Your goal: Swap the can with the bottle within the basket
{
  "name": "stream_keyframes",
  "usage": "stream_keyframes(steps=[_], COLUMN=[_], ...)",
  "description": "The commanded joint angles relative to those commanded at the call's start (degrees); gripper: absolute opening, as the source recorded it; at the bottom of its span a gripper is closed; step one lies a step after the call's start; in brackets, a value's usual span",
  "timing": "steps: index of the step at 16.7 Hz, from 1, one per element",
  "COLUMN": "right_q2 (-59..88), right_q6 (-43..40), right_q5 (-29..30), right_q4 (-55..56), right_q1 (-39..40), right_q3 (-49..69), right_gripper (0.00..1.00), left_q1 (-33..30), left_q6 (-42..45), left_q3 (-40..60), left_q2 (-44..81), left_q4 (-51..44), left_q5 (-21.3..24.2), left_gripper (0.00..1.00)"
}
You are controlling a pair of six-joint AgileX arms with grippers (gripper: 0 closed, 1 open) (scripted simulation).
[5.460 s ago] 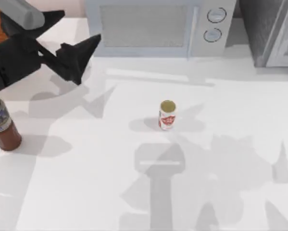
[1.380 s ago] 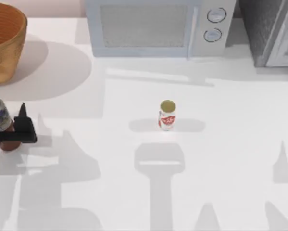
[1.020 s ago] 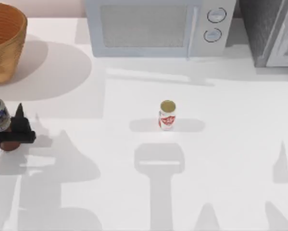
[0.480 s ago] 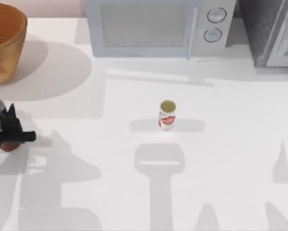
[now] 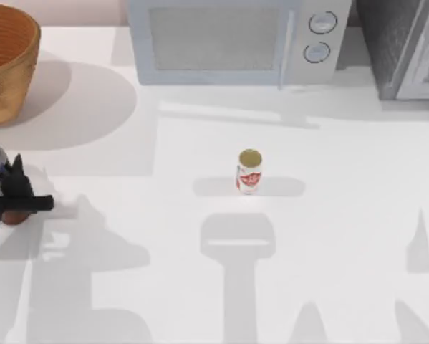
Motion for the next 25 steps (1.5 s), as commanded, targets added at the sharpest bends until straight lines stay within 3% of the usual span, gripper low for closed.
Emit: stream_keyframes(steps=[6,14,20,25], right_q2=[0.0,0.0,0.0,0.0], right_q6=[0.0,0.0,0.0,0.0], right_q5=[0.0,0.0,0.0,0.0], right_q4=[0.0,0.0,0.0,0.0], right_q1=[0.0,0.0,0.0,0.0], right_q3=[0.0,0.0,0.0,0.0], right_gripper=[1.0,1.0,1.0,1.0], left_q1=[-2.4,-6.2,-0.2,8.9], left_q6=[-1.0,-3.6,-2.8,0.8], left_q3=[4.4,26.2,45.8,59.7], left_q2=[-3.4,-13.8,-16.8,-16.2], left_q4=[-5.8,-35.9,-62.2,-77.1], left_q5=[2.2,10.5,14.1,14.0], left_gripper=[0.0,0.0,0.0,0.0])
